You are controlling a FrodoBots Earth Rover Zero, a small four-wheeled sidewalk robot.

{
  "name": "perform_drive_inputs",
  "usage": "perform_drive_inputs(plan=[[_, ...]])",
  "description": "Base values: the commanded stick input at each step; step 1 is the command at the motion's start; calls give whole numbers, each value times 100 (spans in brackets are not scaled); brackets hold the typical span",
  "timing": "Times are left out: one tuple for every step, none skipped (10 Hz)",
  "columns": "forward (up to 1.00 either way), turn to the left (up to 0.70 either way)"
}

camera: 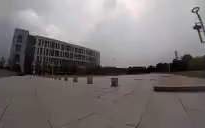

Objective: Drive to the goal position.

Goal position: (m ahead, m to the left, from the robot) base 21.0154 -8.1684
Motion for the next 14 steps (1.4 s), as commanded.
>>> perform_drive_inputs(plan=[[70,0],[70,0],[70,0],[70,0],[70,0],[70,0],[70,0],[70,0],[70,0],[70,0],[70,0],[70,0],[70,0],[70,-19]])
